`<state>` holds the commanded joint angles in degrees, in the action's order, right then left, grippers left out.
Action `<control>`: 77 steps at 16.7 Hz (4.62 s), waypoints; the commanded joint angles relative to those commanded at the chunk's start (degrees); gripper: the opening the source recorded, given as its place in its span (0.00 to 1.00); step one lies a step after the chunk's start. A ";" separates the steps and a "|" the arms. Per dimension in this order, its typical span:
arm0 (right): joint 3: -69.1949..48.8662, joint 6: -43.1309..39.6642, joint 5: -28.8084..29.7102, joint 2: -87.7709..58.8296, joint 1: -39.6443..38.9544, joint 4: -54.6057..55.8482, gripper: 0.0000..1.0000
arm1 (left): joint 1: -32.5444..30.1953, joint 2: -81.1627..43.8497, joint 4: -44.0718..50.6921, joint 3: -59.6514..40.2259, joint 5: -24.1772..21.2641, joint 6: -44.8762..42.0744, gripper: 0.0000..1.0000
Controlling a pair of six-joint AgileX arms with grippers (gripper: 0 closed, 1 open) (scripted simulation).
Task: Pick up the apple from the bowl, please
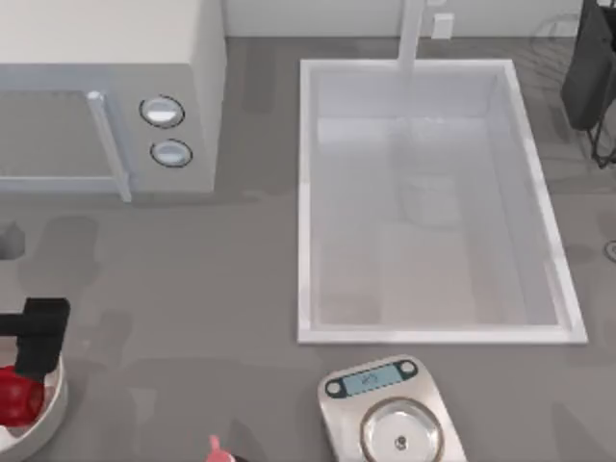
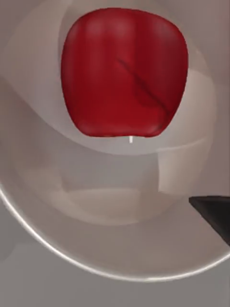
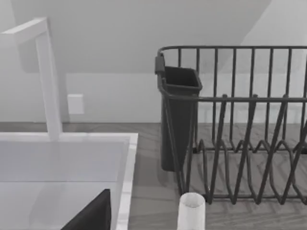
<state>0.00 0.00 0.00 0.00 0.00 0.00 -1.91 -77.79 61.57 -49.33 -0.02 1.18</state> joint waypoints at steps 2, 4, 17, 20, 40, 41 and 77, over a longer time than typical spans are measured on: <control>0.00 0.00 0.00 0.00 0.00 0.00 1.00 | 0.00 -1.60 -3.25 1.93 0.00 -0.06 1.00; 0.00 0.00 0.00 0.00 0.00 0.00 1.00 | 0.01 -4.06 -8.75 4.73 0.00 -0.14 1.00; 0.00 0.00 0.00 0.00 0.00 0.00 1.00 | 0.01 -13.37 -28.78 15.38 0.02 -0.45 0.92; 0.00 0.00 0.00 0.00 0.00 0.00 1.00 | 0.01 -13.37 -28.78 15.38 0.02 -0.45 0.70; 0.00 0.00 0.00 0.00 0.00 0.00 1.00 | 0.26 -6.11 -22.65 12.18 1.07 -1.26 0.00; 0.00 0.00 0.00 0.00 0.00 0.00 1.00 | 0.23 -6.25 -21.36 10.91 1.07 -1.24 0.00; 0.00 0.00 0.00 0.00 0.00 0.00 1.00 | -32.56 -24.86 17.04 -41.93 0.00 31.94 0.00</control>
<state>0.00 0.00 0.00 0.00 0.00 0.00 -34.47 -102.64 78.61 -91.26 -0.02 33.12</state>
